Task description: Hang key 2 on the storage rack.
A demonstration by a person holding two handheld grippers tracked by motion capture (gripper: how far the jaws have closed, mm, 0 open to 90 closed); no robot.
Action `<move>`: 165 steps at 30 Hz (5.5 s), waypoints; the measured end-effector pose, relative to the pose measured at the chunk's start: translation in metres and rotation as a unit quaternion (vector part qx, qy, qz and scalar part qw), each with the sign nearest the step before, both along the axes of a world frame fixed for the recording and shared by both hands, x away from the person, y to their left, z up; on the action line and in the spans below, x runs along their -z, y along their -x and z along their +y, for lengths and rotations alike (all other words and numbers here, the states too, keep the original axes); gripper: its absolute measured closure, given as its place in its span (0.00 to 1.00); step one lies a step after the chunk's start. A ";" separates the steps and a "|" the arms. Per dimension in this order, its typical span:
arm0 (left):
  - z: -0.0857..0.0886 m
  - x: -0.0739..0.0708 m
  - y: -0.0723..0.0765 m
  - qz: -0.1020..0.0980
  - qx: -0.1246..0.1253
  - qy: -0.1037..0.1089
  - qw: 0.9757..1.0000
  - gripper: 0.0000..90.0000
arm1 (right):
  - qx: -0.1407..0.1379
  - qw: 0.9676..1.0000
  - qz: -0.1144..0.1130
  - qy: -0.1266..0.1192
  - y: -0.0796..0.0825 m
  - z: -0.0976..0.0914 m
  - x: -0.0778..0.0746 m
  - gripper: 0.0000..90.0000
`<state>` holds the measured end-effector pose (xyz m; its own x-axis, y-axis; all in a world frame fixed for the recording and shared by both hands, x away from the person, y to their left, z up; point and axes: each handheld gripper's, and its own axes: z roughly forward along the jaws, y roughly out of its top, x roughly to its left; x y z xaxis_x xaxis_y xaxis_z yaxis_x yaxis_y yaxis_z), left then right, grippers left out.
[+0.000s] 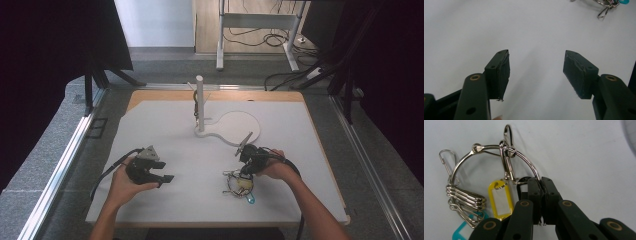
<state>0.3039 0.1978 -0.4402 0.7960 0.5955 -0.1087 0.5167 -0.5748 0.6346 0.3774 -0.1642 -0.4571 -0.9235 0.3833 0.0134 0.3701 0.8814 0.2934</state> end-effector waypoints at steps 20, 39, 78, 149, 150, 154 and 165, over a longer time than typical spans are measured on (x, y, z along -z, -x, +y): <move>0.002 -0.002 0.001 -0.001 0.000 0.000 1.000 0.43 | 0.061 0.998 0.008 -0.022 -0.002 -0.018 -0.047 0.97; 0.002 -0.002 0.001 -0.001 -0.002 0.002 1.000 0.43 | 0.070 0.997 -0.026 0.001 -0.011 -0.016 -0.106 0.97; 0.005 -0.003 0.002 0.002 0.002 0.002 1.000 0.43 | 0.073 0.995 -0.070 -0.007 -0.034 0.005 -0.164 0.97; 0.017 -0.003 0.001 0.021 -0.011 0.028 0.999 0.42 | 0.115 0.989 -0.076 -0.047 -0.101 0.050 -0.200 0.97; 0.017 -0.003 0.001 0.022 -0.010 0.028 0.999 0.42 | 0.113 0.990 -0.077 -0.045 -0.102 0.050 -0.200 0.97; 0.017 -0.003 0.001 0.022 -0.009 0.030 0.999 0.42 | 0.117 0.989 -0.076 -0.043 -0.105 0.053 -0.199 0.97; 0.013 -0.003 0.001 0.031 -0.004 0.036 0.999 0.42 | 0.122 0.989 -0.069 -0.038 -0.117 0.066 -0.192 0.97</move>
